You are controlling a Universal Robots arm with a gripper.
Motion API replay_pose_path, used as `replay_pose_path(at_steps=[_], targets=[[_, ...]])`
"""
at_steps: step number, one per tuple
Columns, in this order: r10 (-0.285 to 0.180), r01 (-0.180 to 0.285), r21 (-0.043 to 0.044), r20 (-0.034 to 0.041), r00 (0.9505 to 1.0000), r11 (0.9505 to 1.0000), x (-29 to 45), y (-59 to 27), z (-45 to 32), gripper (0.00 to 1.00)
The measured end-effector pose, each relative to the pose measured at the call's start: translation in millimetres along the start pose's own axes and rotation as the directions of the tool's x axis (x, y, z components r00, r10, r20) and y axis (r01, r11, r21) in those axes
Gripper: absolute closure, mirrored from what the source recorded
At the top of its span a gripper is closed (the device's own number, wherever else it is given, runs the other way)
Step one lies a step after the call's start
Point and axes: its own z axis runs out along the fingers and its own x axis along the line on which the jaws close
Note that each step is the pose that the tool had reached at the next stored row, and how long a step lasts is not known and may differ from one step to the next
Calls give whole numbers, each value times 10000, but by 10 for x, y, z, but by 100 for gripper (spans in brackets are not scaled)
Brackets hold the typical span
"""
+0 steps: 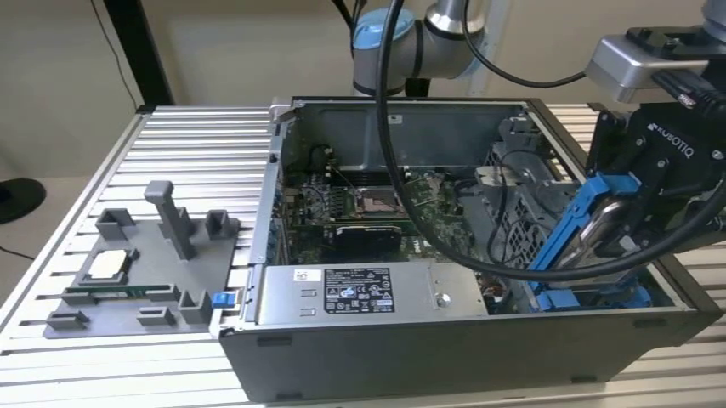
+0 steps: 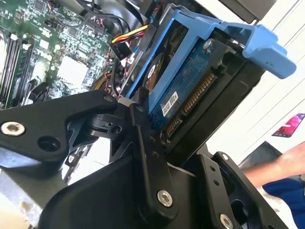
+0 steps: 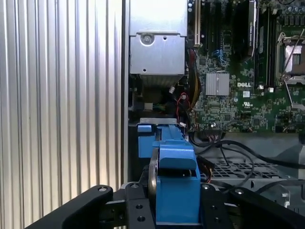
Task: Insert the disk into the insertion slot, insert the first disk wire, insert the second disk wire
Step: 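Insert the disk into the insertion slot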
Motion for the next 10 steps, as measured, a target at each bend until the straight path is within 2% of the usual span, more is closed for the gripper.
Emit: replay_pose_path(at_steps=[10], targets=[[-1,1,-1,1,10000,10000,0,-2,20,100]])
